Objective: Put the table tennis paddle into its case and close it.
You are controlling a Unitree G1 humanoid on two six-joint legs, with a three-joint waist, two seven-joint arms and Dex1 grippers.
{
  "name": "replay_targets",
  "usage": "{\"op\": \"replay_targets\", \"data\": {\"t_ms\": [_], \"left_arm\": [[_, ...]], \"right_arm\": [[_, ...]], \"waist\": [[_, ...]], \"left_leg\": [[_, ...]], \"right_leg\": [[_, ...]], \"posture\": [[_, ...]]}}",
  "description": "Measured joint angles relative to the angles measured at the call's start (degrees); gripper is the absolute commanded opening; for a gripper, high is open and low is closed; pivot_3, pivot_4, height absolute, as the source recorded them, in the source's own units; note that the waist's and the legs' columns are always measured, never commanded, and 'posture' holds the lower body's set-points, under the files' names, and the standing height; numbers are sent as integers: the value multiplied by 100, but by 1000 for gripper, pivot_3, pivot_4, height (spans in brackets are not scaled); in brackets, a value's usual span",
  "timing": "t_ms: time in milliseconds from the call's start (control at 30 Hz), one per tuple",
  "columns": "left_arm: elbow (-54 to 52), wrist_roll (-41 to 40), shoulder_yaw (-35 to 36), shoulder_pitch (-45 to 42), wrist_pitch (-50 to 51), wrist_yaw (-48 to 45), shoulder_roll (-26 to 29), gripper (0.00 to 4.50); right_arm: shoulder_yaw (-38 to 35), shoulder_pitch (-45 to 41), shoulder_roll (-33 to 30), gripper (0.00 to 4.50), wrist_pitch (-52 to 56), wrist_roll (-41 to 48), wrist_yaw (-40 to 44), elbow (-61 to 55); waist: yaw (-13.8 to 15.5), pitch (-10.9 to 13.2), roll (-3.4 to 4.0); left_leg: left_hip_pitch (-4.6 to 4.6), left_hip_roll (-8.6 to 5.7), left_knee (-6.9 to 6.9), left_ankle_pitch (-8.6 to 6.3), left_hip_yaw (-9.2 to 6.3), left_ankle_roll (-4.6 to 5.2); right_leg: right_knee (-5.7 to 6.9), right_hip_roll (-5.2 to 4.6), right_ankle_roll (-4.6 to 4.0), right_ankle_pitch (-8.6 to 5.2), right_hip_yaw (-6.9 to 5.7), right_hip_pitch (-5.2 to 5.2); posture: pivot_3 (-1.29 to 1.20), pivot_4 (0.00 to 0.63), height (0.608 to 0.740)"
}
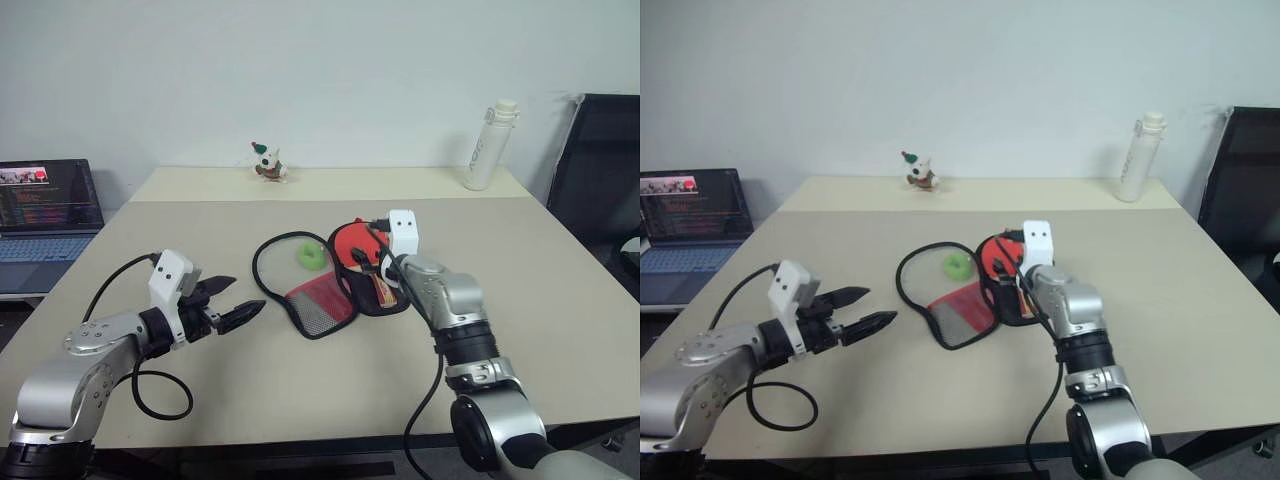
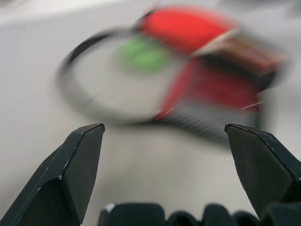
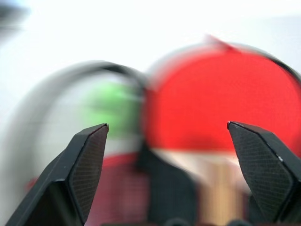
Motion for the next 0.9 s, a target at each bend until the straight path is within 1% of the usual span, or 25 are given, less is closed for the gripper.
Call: {"op": "replay_targets", "data": {"t_ms": [100,167,233,367,467,533,700,900], "left_arm": [[395,299,-170,-37,-102,84,-28,3904],[686,469,-320,-127,-235,85,-85,3255],[1104,665,-501,-382,-400,92,-200,2529],[1981,1034,-878,-1086,-753,94,-569,1041],[2656,1296,-1156,-1530,-1042,84,-876,8],[3165,1444,-1271,-1862,-1260,57,-1086,8],[4104,1724,-1427,-2486,-1718,-64,-1362,8],[4956,1950,-1488,-3083,-2069,-183,-1777,8]], "right_arm": [[-28,103,-617,4500,749,823,841,-910],[-30,154,-1062,4500,1020,1170,1262,-1220],[-71,190,-1406,4500,1100,1337,1496,-1337],[-78,260,-1655,4500,1082,1370,1650,-1343],[-66,284,-1693,4500,1074,1374,1696,-1358],[-66,356,-1779,4500,1073,1377,1702,-1379],[-52,529,-1889,4500,1075,1425,1711,-1532],[-63,603,-2077,4500,1075,1515,1711,-1612]], "waist": [[25,-3,-4],[43,-3,-5],[54,-4,-6],[49,-4,-7],[36,-4,-7],[42,-4,-7],[55,-4,-7],[199,-5,-6]], "left_leg": [[0,0,0,-2,-2,3],[0,-1,1,-3,-2,4],[0,-1,3,-3,-3,5],[0,-3,5,-3,-2,6],[-2,-3,8,-3,4,6],[-3,-3,7,-2,3,4],[-3,-6,11,-2,1,5],[-4,-12,19,-1,-6,7]], "right_leg": [[-6,-2,0,0,-6,5],[-7,-3,0,0,-9,6],[-7,-3,-1,0,-13,7],[-5,-1,-1,1,-11,7],[-8,-1,-1,1,-5,5],[-13,-1,-1,1,-7,5],[-13,-2,0,1,-10,10],[-7,-2,0,1,-21,16]], "posture": [[0,150,740],[0,150,740],[0,150,740],[0,150,740],[0,150,740],[0,150,740],[0,150,740],[0,150,740]]}}
